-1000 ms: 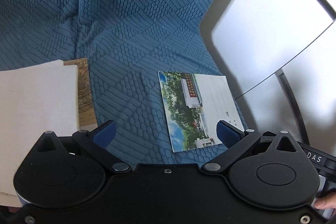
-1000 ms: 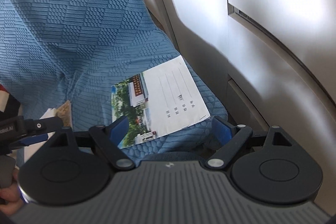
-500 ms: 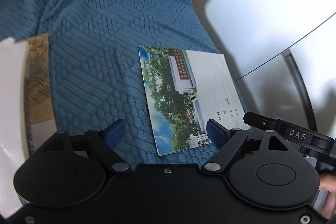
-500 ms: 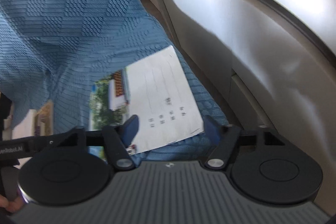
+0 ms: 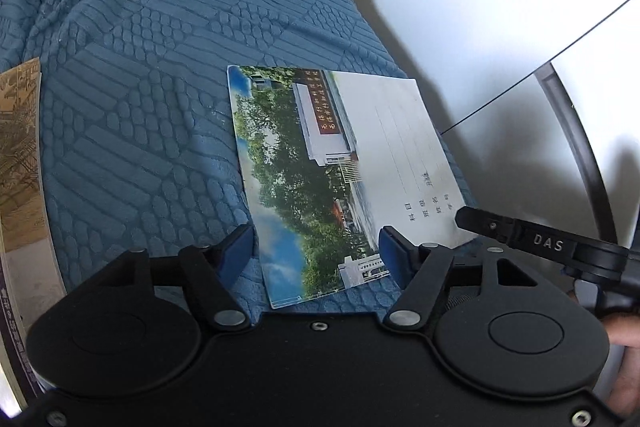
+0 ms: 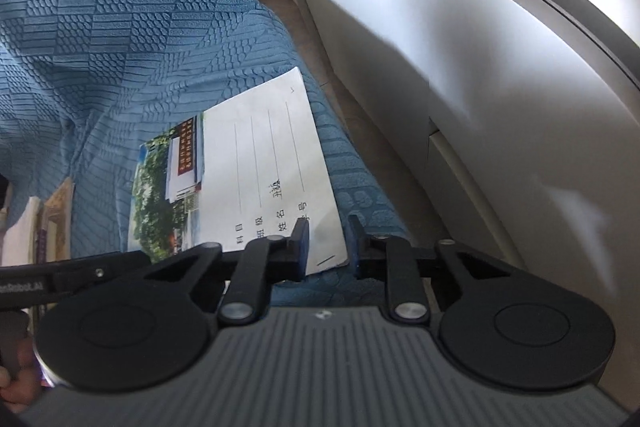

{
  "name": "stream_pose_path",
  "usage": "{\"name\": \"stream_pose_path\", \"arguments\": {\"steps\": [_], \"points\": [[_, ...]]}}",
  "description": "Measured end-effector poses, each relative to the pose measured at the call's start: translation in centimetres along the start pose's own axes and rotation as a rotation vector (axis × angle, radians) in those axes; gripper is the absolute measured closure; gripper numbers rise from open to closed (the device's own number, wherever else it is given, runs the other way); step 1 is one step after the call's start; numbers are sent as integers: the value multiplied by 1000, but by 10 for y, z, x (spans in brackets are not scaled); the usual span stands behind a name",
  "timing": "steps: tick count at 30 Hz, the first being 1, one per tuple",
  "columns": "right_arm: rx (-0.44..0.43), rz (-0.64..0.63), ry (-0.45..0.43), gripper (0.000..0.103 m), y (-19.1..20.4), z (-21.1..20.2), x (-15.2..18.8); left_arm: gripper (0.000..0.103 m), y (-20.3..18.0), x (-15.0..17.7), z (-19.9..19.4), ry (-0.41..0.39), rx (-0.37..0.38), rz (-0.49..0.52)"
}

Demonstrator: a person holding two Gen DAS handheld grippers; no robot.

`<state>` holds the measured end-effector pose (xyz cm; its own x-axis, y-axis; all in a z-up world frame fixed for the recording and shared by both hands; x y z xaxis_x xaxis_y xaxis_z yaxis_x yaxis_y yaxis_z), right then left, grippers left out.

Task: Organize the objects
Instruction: 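Lower the open left tool onto the edge of the photo postcard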

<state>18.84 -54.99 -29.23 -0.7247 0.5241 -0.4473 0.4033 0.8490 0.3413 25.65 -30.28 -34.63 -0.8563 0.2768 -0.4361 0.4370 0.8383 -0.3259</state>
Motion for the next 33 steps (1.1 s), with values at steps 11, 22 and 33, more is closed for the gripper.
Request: {"name": "stream_pose_path", "arguments": {"steps": [11,22,33], "points": [[-67,121,25,81,-18,-22,13,37,-3,3,-4,10,21,26],[-143,364,42,54,-51,-16,20,30,-3,9,-16,11,82,-1],[-238,454,57,96,-46,-22,30,26,0,14,-41,-7,196,-131]]}}
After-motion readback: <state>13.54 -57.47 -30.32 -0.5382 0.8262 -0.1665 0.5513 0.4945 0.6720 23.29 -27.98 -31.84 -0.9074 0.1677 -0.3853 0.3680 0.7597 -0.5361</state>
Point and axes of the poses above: each gripper's, at about its wrist camera, not at the fingertips, and z roughly the way its jaws point, y to its left, x to its underside, the point moved 4 cm from there along z, roughly the way its jaws point, and after that the axes turned 9 degrees about z, right-handed, at the moved point
